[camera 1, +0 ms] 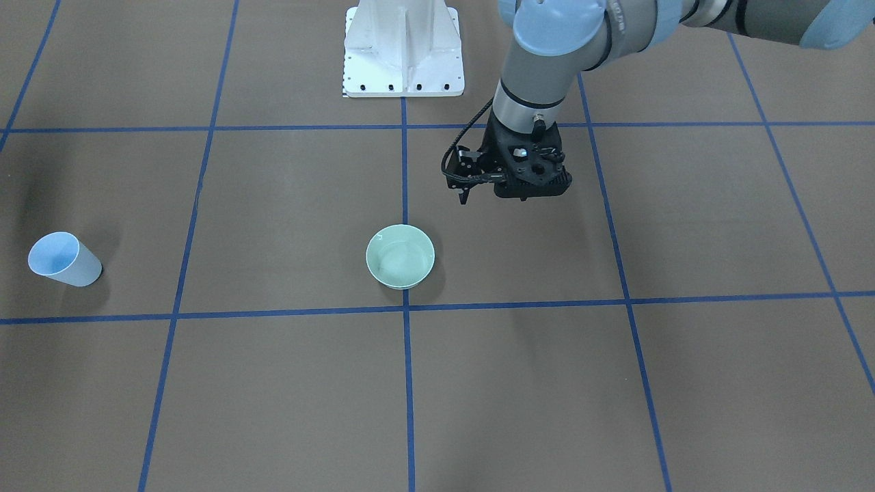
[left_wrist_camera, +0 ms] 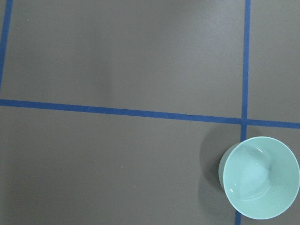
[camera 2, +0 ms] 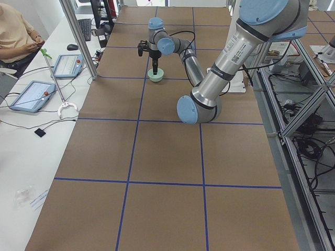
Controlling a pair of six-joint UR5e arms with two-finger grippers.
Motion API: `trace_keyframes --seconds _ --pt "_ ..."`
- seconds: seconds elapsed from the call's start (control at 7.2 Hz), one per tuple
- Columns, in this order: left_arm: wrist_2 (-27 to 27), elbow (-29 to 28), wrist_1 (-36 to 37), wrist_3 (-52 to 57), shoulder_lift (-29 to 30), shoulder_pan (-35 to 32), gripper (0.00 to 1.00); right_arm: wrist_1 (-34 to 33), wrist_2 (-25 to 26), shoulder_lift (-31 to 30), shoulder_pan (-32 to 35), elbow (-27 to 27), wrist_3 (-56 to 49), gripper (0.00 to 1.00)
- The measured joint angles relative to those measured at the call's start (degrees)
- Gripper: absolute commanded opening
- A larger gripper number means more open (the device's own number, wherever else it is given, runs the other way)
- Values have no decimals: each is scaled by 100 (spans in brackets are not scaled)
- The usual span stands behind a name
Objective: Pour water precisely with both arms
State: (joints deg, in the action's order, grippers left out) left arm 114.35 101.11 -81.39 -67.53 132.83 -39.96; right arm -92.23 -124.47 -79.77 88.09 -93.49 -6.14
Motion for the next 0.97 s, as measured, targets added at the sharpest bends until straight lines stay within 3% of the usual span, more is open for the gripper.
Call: trace_keyframes --seconds 0.28,0.69,0.83,0.97 --pt "-270 -579 -486 -212 160 241 100 -191 -652 -506 365 136 -364 100" --pt "-452 -1804 -1630 -642 431 481 98 -198 -867 -914 518 149 -147 100" --pt "-515 -2096 -1726 -702 576 565 92 -191 -874 -934 533 145 -129 100" --pt "-547 -2288 -1798 -721 661 614 75 -183 -874 -937 538 143 -123 100"
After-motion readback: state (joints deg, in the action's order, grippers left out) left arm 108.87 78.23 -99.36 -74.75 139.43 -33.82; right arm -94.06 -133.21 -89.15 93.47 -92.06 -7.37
